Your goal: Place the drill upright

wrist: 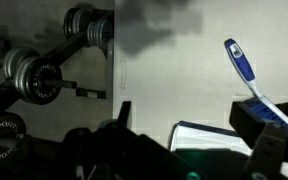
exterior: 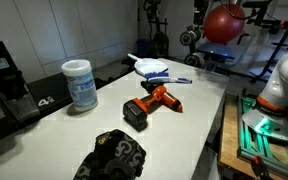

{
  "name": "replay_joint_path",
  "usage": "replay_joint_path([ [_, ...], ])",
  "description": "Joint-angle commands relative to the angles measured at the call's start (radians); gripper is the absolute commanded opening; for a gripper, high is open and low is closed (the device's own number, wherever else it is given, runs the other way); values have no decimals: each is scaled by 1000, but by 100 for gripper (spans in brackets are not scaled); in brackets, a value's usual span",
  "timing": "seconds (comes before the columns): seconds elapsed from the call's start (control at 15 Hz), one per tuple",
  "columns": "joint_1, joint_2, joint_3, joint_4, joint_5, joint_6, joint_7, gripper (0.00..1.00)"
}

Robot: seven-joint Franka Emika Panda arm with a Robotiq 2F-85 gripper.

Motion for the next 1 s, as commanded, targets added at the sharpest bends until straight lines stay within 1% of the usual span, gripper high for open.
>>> replay_joint_path([
  [0.0, 15, -7, -12, -7, 5, -3, 12, 100],
  [0.07, 29, -11, -11, -24, 54, 31, 16, 100],
  [0.13, 43, -6, -4, -32, 101, 36, 20, 100],
  [0.2, 65, -4, -3, -46, 191, 35, 5, 100],
  [0.47, 136, 50, 38, -88, 414, 5, 20, 100],
  [0.53, 148, 70, 51, -95, 441, 3, 26, 100],
  [0.6, 158, 102, 76, -102, 420, 9, 57, 100],
  [0.73, 175, 159, 102, -107, 406, 8, 74, 100],
  [0.8, 163, 105, 90, -105, 399, 10, 53, 100],
  [0.93, 170, 135, 100, -106, 399, 15, 56, 100],
])
